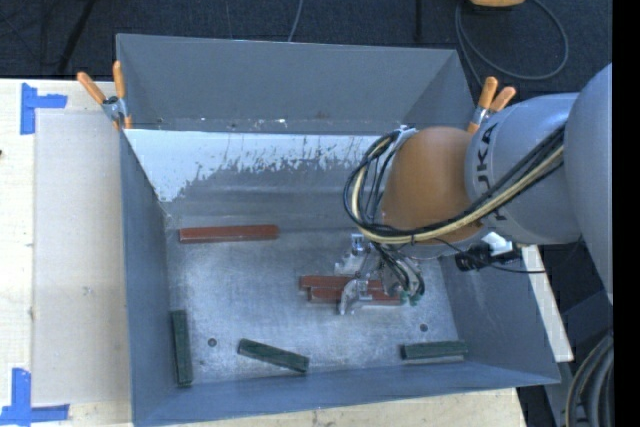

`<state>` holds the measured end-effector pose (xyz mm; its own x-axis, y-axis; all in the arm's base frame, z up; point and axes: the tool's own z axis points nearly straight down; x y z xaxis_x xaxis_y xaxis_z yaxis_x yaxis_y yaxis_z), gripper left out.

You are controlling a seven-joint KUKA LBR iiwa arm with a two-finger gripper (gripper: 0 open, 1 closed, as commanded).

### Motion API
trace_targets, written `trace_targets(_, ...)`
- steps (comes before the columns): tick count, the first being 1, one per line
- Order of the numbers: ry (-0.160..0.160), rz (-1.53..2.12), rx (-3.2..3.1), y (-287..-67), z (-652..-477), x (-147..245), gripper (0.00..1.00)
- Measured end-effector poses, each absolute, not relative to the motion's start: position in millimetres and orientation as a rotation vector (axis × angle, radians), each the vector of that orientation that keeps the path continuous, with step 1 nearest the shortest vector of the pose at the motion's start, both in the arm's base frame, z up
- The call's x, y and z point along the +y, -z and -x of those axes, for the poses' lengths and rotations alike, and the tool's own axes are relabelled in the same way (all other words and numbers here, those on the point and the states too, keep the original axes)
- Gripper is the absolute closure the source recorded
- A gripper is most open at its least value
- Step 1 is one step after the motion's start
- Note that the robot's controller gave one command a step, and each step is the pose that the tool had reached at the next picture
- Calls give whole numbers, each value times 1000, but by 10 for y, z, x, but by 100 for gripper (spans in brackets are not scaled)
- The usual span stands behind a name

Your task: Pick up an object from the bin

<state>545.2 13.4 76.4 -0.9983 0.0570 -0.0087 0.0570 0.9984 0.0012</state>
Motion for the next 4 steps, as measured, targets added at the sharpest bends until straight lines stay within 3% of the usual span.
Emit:
trace_targets(3, -1, -90, 3137, -803, -5440, 133, 100)
trace_targets(4, 0, -91, 3146, -980, -5419, 133, 100)
